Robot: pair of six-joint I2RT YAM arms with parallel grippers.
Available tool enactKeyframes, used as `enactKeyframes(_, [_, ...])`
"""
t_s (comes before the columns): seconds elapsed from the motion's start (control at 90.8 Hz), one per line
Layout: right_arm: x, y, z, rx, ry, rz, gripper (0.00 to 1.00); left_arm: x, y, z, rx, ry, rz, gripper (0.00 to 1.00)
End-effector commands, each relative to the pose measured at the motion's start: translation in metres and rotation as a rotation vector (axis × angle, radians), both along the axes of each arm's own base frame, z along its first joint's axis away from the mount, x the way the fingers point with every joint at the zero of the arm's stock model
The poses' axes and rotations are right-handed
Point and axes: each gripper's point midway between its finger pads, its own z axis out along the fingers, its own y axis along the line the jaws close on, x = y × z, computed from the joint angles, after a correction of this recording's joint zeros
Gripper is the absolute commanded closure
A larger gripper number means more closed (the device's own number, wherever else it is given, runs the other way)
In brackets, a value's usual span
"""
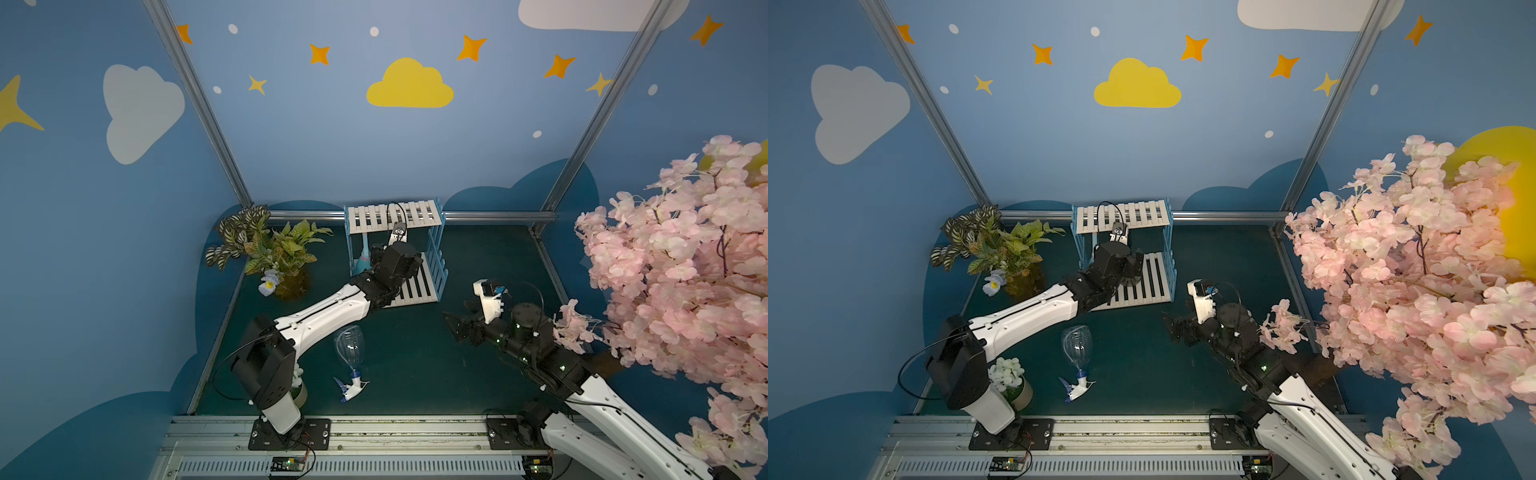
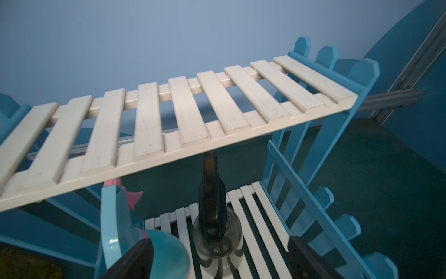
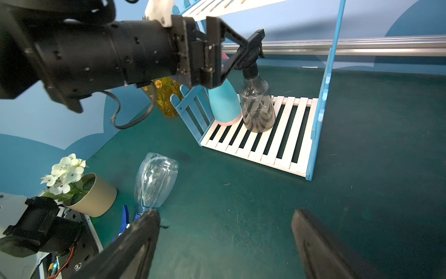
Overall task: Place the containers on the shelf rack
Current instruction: 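Place the container on the shelf, then pick up a container from the center of the board.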
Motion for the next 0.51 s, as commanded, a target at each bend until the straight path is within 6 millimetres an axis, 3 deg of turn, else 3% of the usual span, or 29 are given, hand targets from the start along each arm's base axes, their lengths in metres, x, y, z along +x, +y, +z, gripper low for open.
enactKeyframes(0.0, [-0.001, -0.002, 0.011, 0.028, -0.037, -0.004, 0.07, -0.035, 0.012, 0.01, 0.015, 0.084, -0.072, 0.09])
enactKeyframes(0.143, [-0.018, 0.023, 0.014, 0.039, -0.083, 0.178, 0.06, -0.095, 0.036, -0.002, 0.062, 0.24, -0.218, 0.09])
enactKeyframes(0.264, [-0.038, 0.053, 0.006, 0.003, -0.138, 0.345, 0.06, -0.139, 0.078, -0.012, -0.028, 0.346, -0.209, 0.05])
enactKeyframes(0.374, [-0.056, 0.087, -0.016, -0.11, -0.188, 0.481, 0.07, -0.158, 0.117, -0.034, -0.075, 0.473, -0.118, 0.05])
enactKeyframes(0.496, [-0.074, 0.129, -0.058, -0.28, -0.246, 0.626, 0.13, -0.162, 0.134, -0.06, -0.149, 0.569, -0.045, 0.03])
